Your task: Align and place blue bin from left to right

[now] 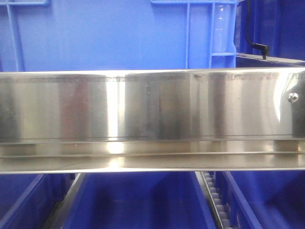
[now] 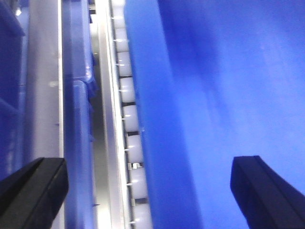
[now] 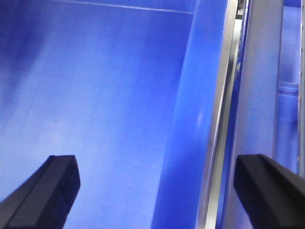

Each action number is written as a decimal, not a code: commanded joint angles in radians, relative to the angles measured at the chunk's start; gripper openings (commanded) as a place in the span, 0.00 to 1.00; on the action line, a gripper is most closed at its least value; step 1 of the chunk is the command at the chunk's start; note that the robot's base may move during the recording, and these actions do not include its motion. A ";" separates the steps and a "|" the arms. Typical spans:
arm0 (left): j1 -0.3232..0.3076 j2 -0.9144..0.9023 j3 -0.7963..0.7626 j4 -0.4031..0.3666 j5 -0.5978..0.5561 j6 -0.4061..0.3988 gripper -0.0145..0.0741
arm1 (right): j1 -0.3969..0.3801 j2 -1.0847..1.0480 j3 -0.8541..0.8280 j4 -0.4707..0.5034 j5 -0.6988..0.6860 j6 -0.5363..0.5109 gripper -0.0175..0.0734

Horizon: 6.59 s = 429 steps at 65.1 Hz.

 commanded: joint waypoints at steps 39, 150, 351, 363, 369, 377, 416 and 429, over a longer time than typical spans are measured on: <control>0.001 -0.003 -0.008 -0.045 -0.010 -0.003 0.04 | 0.001 -0.006 -0.010 -0.013 -0.015 -0.001 0.02; 0.001 -0.162 -0.217 -0.219 -0.019 -0.003 0.04 | 0.001 -0.111 -0.226 0.009 -0.028 -0.001 0.02; 0.001 -0.160 -0.217 -0.214 -0.387 -0.003 0.04 | 0.001 -0.050 -0.226 0.011 -0.117 -0.001 0.02; 0.001 -0.160 -0.217 -0.214 -0.387 -0.003 0.04 | 0.001 -0.050 -0.226 0.011 -0.117 -0.001 0.02; 0.001 -0.160 -0.217 -0.214 -0.387 -0.003 0.04 | 0.001 -0.050 -0.226 0.011 -0.117 -0.001 0.02; 0.001 -0.160 -0.217 -0.214 -0.387 -0.003 0.04 | 0.001 -0.050 -0.226 0.011 -0.117 -0.001 0.02; 0.001 -0.160 -0.217 -0.214 -0.387 -0.003 0.04 | 0.001 -0.050 -0.226 0.011 -0.117 -0.001 0.02; 0.001 -0.160 -0.217 -0.214 -0.387 -0.003 0.04 | 0.001 -0.050 -0.226 0.011 -0.117 -0.001 0.02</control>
